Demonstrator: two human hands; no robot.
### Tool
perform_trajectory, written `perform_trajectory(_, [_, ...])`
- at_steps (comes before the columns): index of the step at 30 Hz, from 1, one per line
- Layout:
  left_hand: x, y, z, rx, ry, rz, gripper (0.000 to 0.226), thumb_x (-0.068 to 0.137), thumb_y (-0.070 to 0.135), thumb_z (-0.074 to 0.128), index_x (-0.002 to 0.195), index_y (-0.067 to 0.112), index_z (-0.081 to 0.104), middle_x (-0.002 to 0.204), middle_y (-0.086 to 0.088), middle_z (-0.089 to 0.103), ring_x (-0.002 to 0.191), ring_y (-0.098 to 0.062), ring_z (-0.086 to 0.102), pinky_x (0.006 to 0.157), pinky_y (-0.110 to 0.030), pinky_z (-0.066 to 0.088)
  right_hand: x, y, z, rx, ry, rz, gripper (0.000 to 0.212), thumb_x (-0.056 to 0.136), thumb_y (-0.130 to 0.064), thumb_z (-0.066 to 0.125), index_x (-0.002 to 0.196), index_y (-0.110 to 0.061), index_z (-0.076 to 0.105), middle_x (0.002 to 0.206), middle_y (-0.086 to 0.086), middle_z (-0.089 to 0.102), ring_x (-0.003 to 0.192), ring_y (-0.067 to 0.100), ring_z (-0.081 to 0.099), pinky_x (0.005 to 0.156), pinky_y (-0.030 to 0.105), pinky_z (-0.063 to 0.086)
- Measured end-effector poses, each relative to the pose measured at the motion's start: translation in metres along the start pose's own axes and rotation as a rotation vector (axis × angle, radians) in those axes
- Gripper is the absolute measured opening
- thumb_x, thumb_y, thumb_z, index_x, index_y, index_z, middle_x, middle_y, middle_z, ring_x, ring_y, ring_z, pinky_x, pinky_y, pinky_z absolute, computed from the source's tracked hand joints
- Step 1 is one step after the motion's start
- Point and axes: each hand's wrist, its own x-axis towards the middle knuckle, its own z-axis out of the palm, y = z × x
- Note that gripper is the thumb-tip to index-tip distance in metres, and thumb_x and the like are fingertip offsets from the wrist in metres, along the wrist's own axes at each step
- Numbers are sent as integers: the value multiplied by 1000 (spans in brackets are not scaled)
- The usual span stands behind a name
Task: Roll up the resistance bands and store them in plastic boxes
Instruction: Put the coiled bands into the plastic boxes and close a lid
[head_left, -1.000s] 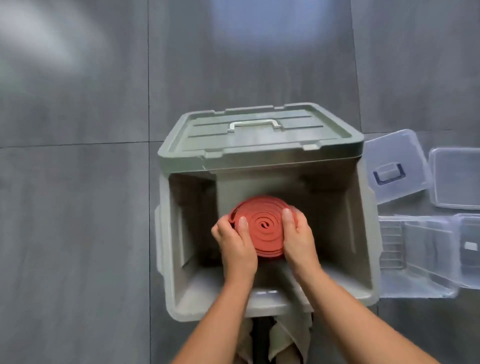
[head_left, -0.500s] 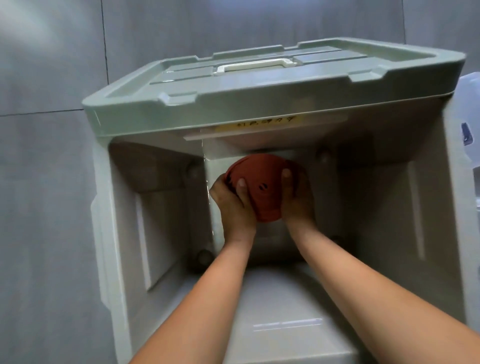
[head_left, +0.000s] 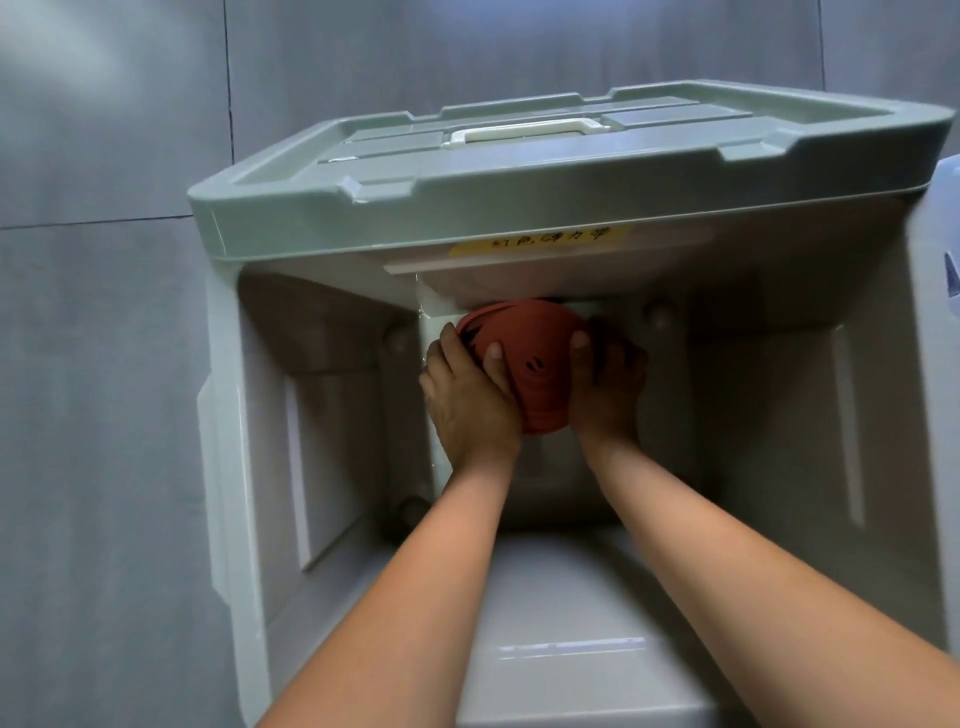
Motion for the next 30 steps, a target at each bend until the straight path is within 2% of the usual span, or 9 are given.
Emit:
perform_trajectory(3, [-1, 4, -3, -122, -67, -110, 59, 98, 30, 39, 146, 5, 17, 149, -17, 24, 136, -30, 21, 104, -29, 15, -1, 0, -2, 88, -27, 66, 64, 88, -48, 47, 140, -12, 36, 144, 18, 30, 134, 28, 29, 108, 31, 25])
perform_trajectory(6, [0, 7, -15, -227, -99, -213, 66, 97, 32, 41, 147, 3, 8, 154, -16, 13, 142, -27, 13, 111, -28, 12, -6, -5, -8, 125, -51, 92, 57, 94, -38, 47, 142, -10, 31, 146, 15, 29, 136, 26, 27, 112, 35, 24])
perform_trajectory(11, [-19, 17, -52, -247, -82, -273, 66, 96, 32, 43, 147, 5, 11, 154, -15, 16, 141, -27, 19, 110, -28, 19, -30, -26, -40, 158, -12, 124, 52, 95, -23, 47, 140, -2, 31, 145, 19, 31, 135, 27, 30, 109, 26, 22])
perform_trajectory(15, [-57, 40, -99, -213, -131, -299, 63, 96, 24, 45, 146, 3, 14, 152, -18, 19, 139, -28, 23, 108, -28, 20, -70, -57, -80, 142, -66, 154, 52, 97, -26, 42, 141, -1, 30, 147, 19, 29, 136, 27, 29, 106, 25, 21])
perform_trajectory(18, [-89, 50, -140, -185, -229, -226, 59, 95, 17, 47, 145, 7, 18, 149, -14, 22, 129, -27, 38, 103, -31, 32, -114, -76, -113, 148, -122, 109, 48, 96, -22, 44, 140, -5, 32, 144, 12, 29, 131, 23, 36, 108, 29, 25])
perform_trajectory(21, [-121, 76, -198, -66, -335, -141, 57, 93, 13, 49, 144, 12, 23, 145, -10, 28, 124, -24, 42, 99, -32, 36, -160, -103, -162, 108, -128, 48, 42, 94, -15, 49, 134, -7, 40, 130, 6, 35, 124, 22, 41, 107, 38, 33])
perform_trajectory(24, [-145, 100, -254, 114, -409, 27, 57, 92, 13, 52, 143, 11, 26, 143, -9, 30, 127, -24, 40, 104, -31, 32, -205, -132, -206, 30, -106, -36, 40, 91, -13, 54, 130, -8, 45, 122, -1, 35, 120, 21, 43, 103, 35, 35])
perform_trajectory(27, [-170, 126, -307, 240, -515, 206, 52, 92, 15, 51, 140, 12, 31, 142, -7, 30, 132, -21, 33, 109, -25, 23, -252, -154, -248, -84, -57, -89, 47, 83, -24, 53, 128, -10, 49, 127, 4, 41, 120, 21, 42, 101, 28, 31])
perform_trajectory(30, [-200, 159, -360, 408, -586, 389, 49, 96, 26, 42, 142, 19, 25, 147, 1, 20, 137, -13, 22, 111, -21, 19, -308, -168, -287, -157, -2, -115, 51, 76, -27, 54, 125, -11, 53, 129, 7, 43, 120, 22, 41, 99, 36, 35])
